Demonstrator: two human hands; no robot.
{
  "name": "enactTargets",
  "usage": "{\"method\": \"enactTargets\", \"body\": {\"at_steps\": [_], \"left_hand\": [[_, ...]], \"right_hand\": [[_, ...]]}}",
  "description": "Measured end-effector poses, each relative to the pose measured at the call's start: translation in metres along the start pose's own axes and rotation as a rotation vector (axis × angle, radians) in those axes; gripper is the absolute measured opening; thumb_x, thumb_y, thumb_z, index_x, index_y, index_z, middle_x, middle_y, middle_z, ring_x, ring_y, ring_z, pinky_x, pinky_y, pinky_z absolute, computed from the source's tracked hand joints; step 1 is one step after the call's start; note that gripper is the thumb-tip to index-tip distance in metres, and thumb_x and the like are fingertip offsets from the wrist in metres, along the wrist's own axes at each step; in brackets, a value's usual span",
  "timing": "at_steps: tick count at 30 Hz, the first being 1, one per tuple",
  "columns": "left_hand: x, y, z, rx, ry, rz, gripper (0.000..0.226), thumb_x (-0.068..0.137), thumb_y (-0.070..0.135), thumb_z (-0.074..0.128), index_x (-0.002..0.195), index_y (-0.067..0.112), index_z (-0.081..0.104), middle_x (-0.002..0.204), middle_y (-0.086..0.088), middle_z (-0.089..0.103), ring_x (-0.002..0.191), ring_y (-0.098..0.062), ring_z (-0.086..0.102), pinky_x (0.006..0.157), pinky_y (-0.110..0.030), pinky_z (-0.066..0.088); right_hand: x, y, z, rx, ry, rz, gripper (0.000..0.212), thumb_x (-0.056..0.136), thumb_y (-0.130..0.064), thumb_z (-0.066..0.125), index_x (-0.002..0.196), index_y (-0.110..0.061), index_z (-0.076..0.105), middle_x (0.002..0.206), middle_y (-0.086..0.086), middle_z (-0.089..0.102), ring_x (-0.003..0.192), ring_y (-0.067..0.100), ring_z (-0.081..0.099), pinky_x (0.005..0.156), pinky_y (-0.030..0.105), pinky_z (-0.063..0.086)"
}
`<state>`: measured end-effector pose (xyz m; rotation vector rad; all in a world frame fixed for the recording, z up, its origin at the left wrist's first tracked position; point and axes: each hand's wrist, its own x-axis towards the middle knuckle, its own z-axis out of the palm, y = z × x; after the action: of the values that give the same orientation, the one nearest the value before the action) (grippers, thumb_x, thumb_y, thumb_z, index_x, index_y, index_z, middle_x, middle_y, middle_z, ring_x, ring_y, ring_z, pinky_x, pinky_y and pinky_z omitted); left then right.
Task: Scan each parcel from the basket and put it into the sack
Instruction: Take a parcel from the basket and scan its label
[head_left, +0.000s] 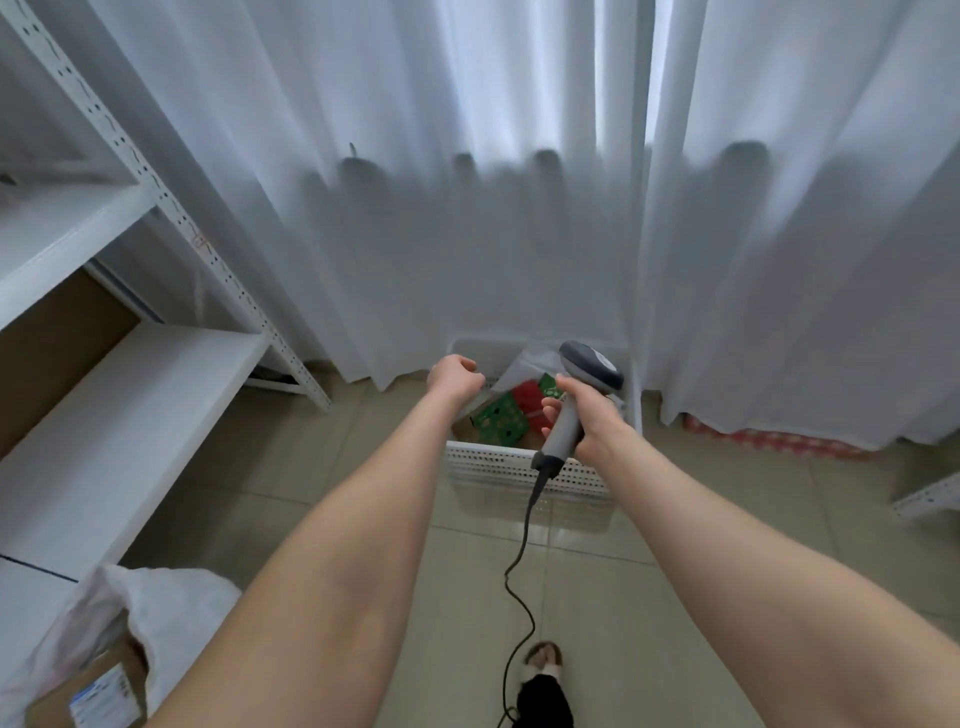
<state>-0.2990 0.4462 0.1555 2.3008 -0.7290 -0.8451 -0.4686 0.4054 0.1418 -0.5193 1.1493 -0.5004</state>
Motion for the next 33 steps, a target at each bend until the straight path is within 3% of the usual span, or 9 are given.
{"method": "enactTargets", "body": {"at_steps": [5,15,20,26,33], "left_hand": [[0.073,0.023,0.022,0.030,-0.012,-0.015,0.035,0.090,0.011,0.059,0.126,0.010,0.059,0.132,-0.009,0.057,0.121,-0.025,0.053,0.104,-0.036,0.042],[0.242,0.048,0.060,0.057,-0.065,-0.134,0.035,0.093,0.014,0.058,0.128,0.010,0.057,0.134,-0.010,0.054,0.122,-0.025,0.051,0.099,-0.032,0.042],[0.303,0.045,0.086,0.092,-0.127,-0.206,0.037,0.093,0.014,0.058,0.129,0.010,0.056,0.135,-0.010,0.054,0.124,-0.026,0.050,0.104,-0.035,0.042],[0.383,0.021,0.123,0.054,-0.123,-0.303,0.039,0.094,0.014,0.057,0.132,0.009,0.053,0.138,-0.010,0.052,0.125,-0.026,0.050,0.106,-0.036,0.041],[0.468,-0.060,0.185,0.004,-0.138,-0.440,0.035,0.095,0.013,0.053,0.129,0.003,0.053,0.131,-0.016,0.055,0.119,-0.031,0.053,0.102,-0.038,0.044]], "right_hand": [[0.073,-0.034,0.010,-0.016,0.019,0.053,0.021,0.088,-0.028,0.070,0.097,-0.011,0.063,0.083,0.004,0.067,0.073,0.016,0.063,0.076,0.035,0.054],[0.244,-0.091,0.039,-0.063,0.079,0.192,0.028,0.087,-0.028,0.071,0.107,-0.010,0.063,0.085,0.006,0.068,0.074,0.016,0.064,0.066,0.035,0.052],[0.319,-0.105,0.044,-0.076,0.104,0.247,0.029,0.087,-0.028,0.071,0.108,-0.010,0.063,0.084,0.006,0.068,0.073,0.016,0.064,0.067,0.036,0.053],[0.419,-0.096,0.050,-0.140,0.088,0.311,0.023,0.088,-0.026,0.071,0.100,-0.009,0.062,0.081,0.007,0.065,0.070,0.017,0.062,0.066,0.038,0.054],[0.542,-0.042,0.056,-0.191,0.079,0.395,0.019,0.090,-0.025,0.069,0.094,-0.009,0.059,0.078,0.009,0.057,0.068,0.018,0.056,0.071,0.039,0.055]]}}
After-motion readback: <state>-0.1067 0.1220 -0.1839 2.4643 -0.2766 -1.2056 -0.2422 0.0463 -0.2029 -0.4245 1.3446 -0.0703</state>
